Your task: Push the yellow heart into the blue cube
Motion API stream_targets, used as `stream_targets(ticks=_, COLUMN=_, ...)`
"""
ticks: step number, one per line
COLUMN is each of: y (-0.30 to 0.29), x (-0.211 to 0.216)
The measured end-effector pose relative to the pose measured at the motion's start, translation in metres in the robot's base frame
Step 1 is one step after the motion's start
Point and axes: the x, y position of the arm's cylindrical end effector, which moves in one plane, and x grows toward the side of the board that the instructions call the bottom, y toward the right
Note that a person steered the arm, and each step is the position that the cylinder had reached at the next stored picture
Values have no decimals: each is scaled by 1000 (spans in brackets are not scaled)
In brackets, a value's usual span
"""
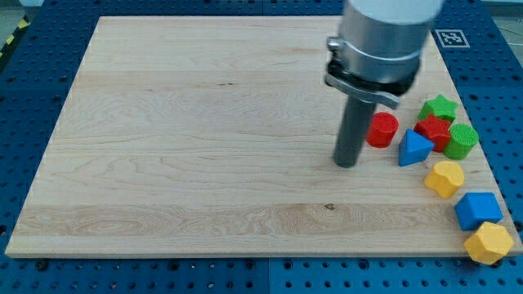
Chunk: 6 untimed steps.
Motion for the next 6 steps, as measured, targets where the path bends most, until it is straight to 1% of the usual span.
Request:
stream_targets(ticks=1, y=22, x=9)
stream_targets(ticks=3, y=41, x=9)
stream_targets(ticks=4, y=67, x=10)
stream_targets(ticks=6, y=90, x=25)
